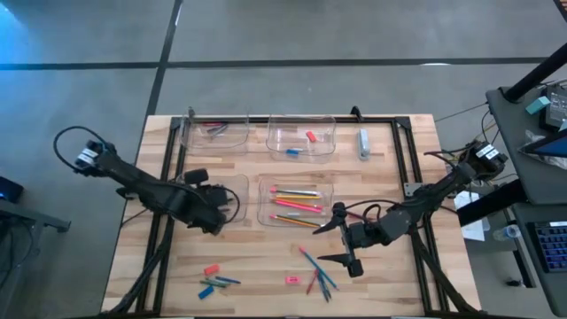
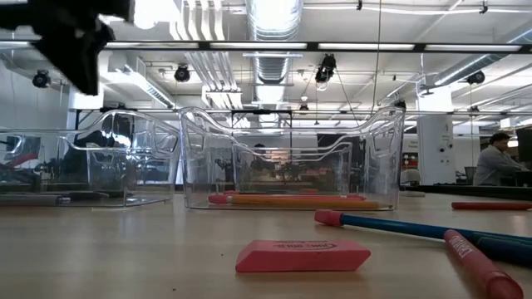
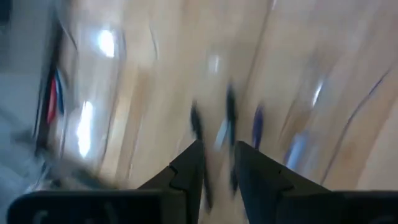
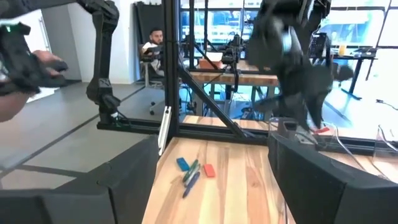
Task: Sort crayons/erasers/pens/pencils in bins
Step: Put the top red crayon into the top left transparent bin
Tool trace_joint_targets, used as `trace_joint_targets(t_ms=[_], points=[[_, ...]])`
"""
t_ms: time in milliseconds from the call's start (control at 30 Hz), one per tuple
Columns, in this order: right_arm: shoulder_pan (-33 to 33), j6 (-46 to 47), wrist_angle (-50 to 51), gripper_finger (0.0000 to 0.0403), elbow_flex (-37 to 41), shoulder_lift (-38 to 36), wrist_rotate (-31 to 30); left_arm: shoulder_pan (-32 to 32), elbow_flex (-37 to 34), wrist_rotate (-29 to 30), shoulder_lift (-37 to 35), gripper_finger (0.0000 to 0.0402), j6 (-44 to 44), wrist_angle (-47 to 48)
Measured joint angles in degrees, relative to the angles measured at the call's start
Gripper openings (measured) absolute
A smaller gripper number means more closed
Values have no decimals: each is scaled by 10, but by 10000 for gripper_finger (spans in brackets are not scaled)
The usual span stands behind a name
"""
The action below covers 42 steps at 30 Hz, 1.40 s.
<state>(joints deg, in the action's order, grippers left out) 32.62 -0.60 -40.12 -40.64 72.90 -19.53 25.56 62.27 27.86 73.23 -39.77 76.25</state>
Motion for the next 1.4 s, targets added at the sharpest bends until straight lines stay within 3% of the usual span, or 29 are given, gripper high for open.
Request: trace_joint_targets(t_ms=[167, 400, 533, 1133, 1400], points=[[0, 2, 13, 288, 0, 0, 0, 44, -28, 120, -58, 78, 71, -240], [0, 6, 39, 287, 0, 0, 0, 92, -162, 105, -88, 78, 323, -750], [0, -3, 49, 288, 0, 0, -1, 103, -229, 84, -84, 78, 386, -918], [-11, -55, 94, 275, 0, -1, -75, 86, -260, 87, -172, 82, 416, -913], [-36, -54, 138, 269, 0, -7, -75, 74, -258, 104, -157, 177, 416, -912]])
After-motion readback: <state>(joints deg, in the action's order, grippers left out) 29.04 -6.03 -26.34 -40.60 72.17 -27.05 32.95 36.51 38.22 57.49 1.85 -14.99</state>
